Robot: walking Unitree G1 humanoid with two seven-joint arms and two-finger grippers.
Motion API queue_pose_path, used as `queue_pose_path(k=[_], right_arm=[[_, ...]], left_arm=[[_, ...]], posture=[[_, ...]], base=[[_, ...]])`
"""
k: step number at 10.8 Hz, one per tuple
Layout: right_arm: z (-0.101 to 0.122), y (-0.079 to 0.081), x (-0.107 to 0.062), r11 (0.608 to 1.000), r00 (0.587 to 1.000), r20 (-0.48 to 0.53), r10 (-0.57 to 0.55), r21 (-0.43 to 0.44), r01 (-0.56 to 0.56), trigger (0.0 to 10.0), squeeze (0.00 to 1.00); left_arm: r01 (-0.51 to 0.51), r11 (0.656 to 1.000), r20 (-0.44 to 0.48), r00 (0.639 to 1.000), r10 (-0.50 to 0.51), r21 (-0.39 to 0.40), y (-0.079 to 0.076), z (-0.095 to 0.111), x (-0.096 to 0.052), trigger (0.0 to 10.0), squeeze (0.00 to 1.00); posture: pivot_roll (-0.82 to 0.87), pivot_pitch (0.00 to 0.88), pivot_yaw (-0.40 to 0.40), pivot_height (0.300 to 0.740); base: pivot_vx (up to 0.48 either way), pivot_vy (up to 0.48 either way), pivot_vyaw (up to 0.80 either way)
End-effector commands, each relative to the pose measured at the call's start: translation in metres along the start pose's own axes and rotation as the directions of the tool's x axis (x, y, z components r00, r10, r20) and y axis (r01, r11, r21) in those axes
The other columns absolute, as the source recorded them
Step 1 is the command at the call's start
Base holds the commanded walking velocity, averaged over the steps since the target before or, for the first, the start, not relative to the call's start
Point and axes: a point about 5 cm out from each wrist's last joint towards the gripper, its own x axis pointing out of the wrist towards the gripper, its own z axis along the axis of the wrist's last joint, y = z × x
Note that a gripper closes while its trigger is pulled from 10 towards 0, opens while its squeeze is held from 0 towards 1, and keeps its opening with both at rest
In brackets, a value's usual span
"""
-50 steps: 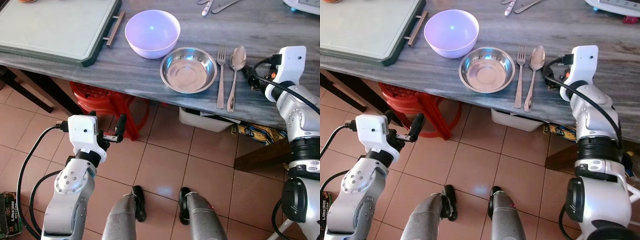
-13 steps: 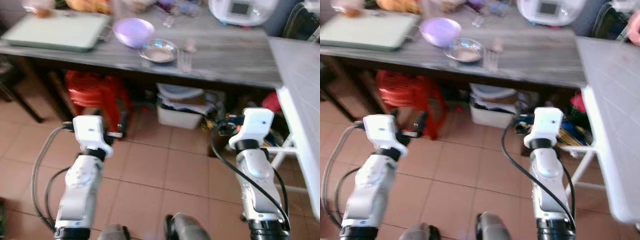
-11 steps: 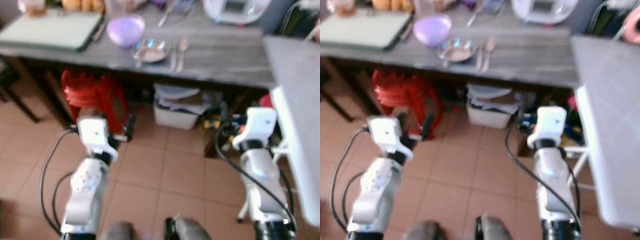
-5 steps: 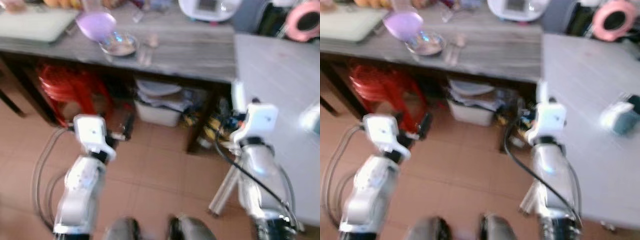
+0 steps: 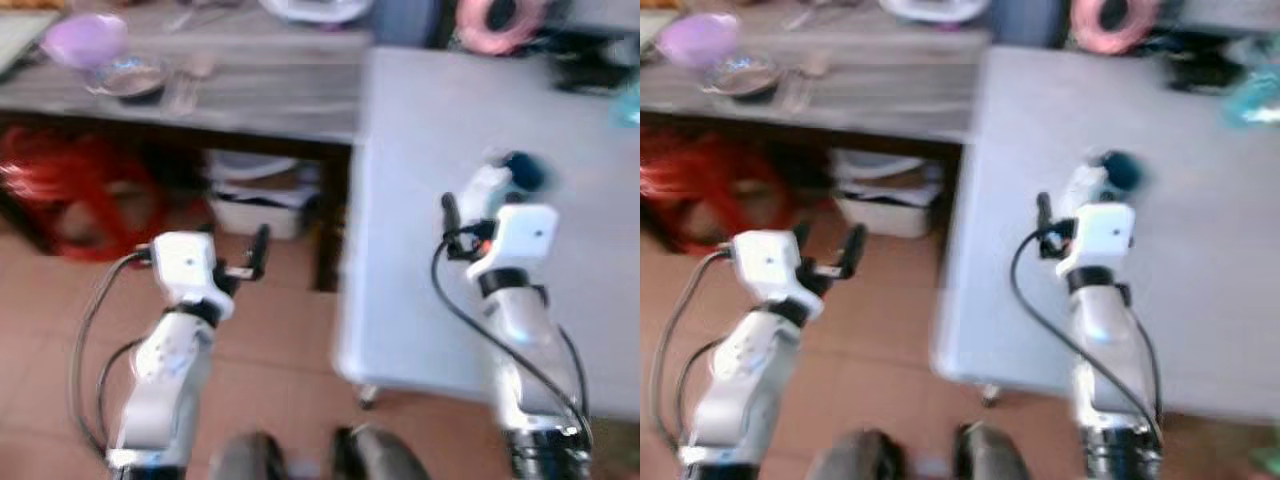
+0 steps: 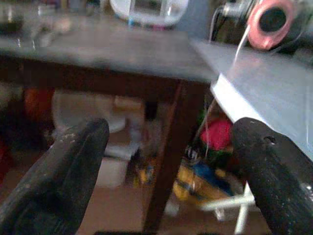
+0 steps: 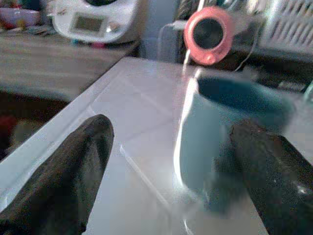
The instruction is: Setting the table
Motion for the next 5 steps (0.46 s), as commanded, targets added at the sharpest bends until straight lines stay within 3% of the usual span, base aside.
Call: queue_pose_path(k=[1, 5], right_arm=[[-0.0006, -0.0026, -0.0007, 1.000, 1.000, -0.006, -0.003, -0.004, 0.003, 10.0, 0.00], [0.0016, -0.0034, 0.0016, 1.000, 1.000, 0.007, 0.000, -0.013, 0.000, 10.0, 0.00]], left_arm=[[0.000, 1.000, 0.001, 1.000, 0.000, 0.001, 0.0001, 0.0017, 0.0008, 10.0, 0.00], [-0.005, 1.000, 0.001, 1.000, 0.005, 0.003, 0.0003, 0.0019, 0.0007, 10.0, 0.00]], posture=[[-0.02, 0.195, 0.009, 0.740], [-0.02, 0.197, 0.003, 0.740]], base=[[0.000, 0.000, -0.80], [0.000, 0.000, 0.00]])
